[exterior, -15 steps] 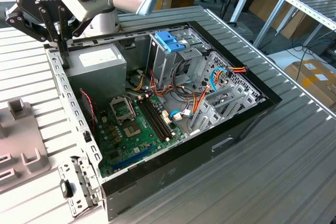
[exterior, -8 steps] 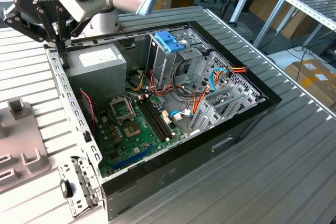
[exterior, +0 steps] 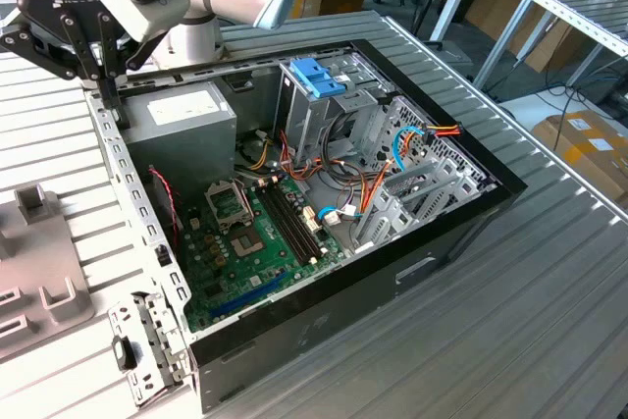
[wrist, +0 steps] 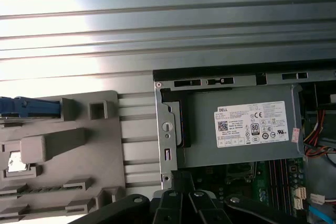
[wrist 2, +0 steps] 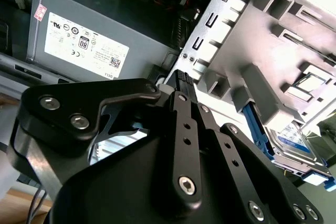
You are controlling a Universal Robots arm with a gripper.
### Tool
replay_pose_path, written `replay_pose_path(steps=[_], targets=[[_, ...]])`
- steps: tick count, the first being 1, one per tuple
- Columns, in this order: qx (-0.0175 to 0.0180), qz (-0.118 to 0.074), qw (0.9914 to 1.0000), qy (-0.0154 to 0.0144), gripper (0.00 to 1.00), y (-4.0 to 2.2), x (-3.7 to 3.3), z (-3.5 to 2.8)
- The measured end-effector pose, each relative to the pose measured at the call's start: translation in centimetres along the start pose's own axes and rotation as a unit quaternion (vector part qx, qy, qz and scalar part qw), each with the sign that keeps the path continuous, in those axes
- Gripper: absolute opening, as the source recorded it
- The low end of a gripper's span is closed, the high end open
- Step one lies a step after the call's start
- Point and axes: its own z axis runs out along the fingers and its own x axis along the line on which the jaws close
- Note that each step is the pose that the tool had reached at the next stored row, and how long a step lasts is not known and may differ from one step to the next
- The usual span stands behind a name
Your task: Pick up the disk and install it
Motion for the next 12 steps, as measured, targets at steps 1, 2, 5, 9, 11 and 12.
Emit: replay_pose_path(steps=[1,2,5,9,11,12], targets=[[0.0,0.0,1.0,0.0,0.11,0.0,0.05,0.0],[0.0,0.0,1.0,0.0,0.11,-0.01,0.1,0.0],[0.0,0.0,1.0,0.0,0.11,-0.02,0.26,-0.01],[0.0,0.0,1.0,0.0,0.11,-0.03,0.46,-0.01],[0.0,0.0,1.0,0.0,0.11,-0.04,0.56,-0.02],[0.0,0.0,1.0,0.0,0.11,-0.05,0.6,-0.02]])
